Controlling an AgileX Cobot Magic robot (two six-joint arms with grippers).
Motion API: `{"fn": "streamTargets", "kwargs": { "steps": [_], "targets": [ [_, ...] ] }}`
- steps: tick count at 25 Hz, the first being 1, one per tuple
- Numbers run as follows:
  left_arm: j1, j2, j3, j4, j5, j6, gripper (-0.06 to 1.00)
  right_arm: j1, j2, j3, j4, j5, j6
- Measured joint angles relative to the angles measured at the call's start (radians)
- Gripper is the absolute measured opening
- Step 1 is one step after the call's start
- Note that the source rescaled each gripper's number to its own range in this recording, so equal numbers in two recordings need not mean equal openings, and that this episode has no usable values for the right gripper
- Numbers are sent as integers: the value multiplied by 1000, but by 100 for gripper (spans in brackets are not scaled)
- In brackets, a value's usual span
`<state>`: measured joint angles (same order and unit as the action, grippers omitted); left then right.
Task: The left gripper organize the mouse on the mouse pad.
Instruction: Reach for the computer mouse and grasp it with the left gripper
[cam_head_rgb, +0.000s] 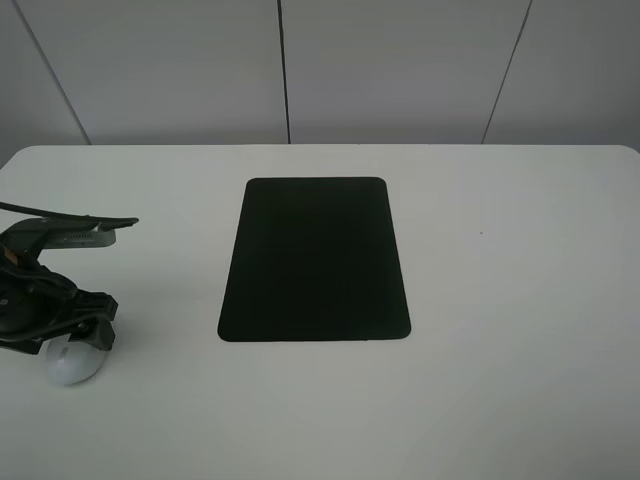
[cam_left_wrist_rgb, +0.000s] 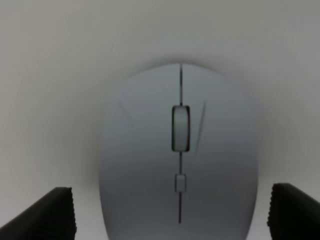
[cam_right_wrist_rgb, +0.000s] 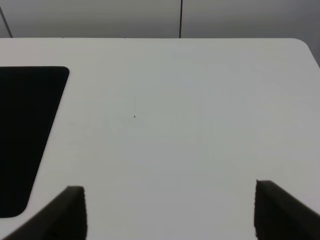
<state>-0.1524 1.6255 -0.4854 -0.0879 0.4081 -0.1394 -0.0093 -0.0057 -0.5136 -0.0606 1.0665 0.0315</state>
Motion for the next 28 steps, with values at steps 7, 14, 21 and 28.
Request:
{"fn": "streamTargets", "kwargs": {
  "steps": [7,14,21,28],
  "targets": [
    [0,43,11,-1,-41,1,100,0,0,0,0,0,0],
    [0,45,17,-1,-58,1,100,0,0,0,0,0,0],
    [0,45,17,0,-61,1,100,0,0,0,-1,0,0],
    [0,45,17,2,-67,1,100,0,0,0,-1,0,0]
  ]
}}
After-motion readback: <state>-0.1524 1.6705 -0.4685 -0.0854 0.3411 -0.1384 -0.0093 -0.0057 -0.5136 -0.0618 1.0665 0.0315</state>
